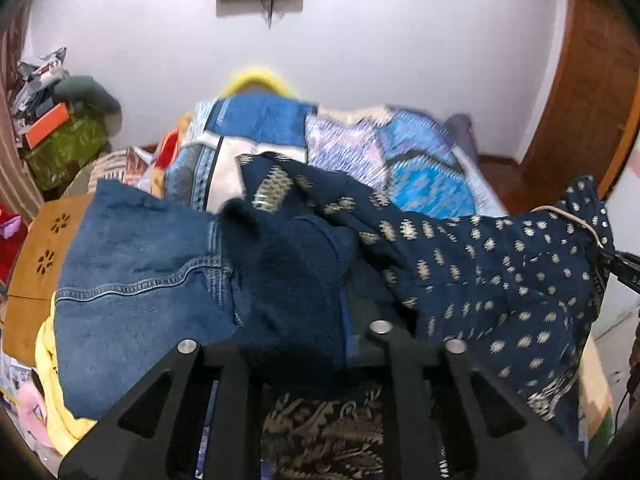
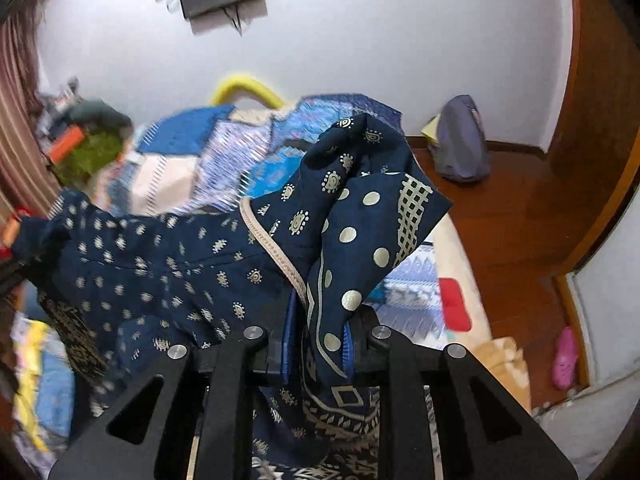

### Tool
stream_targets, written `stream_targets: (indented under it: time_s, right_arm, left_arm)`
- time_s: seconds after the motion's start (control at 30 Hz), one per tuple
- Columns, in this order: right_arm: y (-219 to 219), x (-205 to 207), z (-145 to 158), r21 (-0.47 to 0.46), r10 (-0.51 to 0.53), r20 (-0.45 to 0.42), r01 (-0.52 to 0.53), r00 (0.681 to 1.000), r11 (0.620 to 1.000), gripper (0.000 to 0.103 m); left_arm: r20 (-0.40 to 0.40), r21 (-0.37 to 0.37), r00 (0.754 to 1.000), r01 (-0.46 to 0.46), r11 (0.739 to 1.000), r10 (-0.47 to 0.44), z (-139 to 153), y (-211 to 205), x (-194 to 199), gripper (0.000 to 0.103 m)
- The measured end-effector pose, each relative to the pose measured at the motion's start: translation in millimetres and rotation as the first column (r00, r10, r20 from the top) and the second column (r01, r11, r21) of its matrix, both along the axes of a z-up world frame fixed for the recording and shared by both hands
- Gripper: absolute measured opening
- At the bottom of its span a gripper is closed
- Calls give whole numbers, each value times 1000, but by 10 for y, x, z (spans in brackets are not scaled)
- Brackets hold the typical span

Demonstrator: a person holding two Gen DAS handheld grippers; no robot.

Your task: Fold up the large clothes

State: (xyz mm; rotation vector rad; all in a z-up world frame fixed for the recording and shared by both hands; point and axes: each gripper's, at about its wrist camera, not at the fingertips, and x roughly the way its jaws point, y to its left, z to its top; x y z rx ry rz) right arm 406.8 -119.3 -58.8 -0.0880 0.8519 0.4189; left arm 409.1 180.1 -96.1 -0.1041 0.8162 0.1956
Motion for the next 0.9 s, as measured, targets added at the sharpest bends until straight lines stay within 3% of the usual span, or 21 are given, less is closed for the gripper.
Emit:
stream_targets:
  time_s: [0.07,0.1,0.17,0.3,0.57,0.63,0.7,0.77,0.9]
  right_arm:
    - [85,16,-82,-117,-43,56,50,997,992,20]
    - [108,8,-94,-168,-59,94,74,994,983,21]
    - [143,-36,-129,-236,-47,131,77,990,969,26]
    - [97,-209,-118,-199,30,85,-12,996,980,31]
    - [57,-798,134,-171,146,78,-131,986,977,32]
    - [31,-917,176,-145,161,79,-148,984,978,36]
    - [-40,-1069,235,-123,164,87,-153,983,981,51]
    - [-133,-1233,298,-102,160,103,-149,982,983,57]
    - [-293,-1464,300,-91,163,94,-154,982,984,61]
  left_arm:
    - [-24,58,998,-59,997,60,-107,85,74,25]
    - [-21,102,994,-102,990,105,-141,135,77,32]
    - [-8,116,991,-133,984,135,-168,215,24,47]
    - [0,69,994,-113,991,113,-174,278,-167,50]
    - [-2,82,1000,-23,996,23,51,-45,-719,53]
    - [5,83,1000,0,997,0,123,-146,-868,57]
    - [10,89,1000,20,996,-20,189,-232,-1028,59]
    - [11,85,999,36,996,-37,242,-300,-1181,62]
    - [-2,76,998,64,995,-64,260,-422,-1507,70]
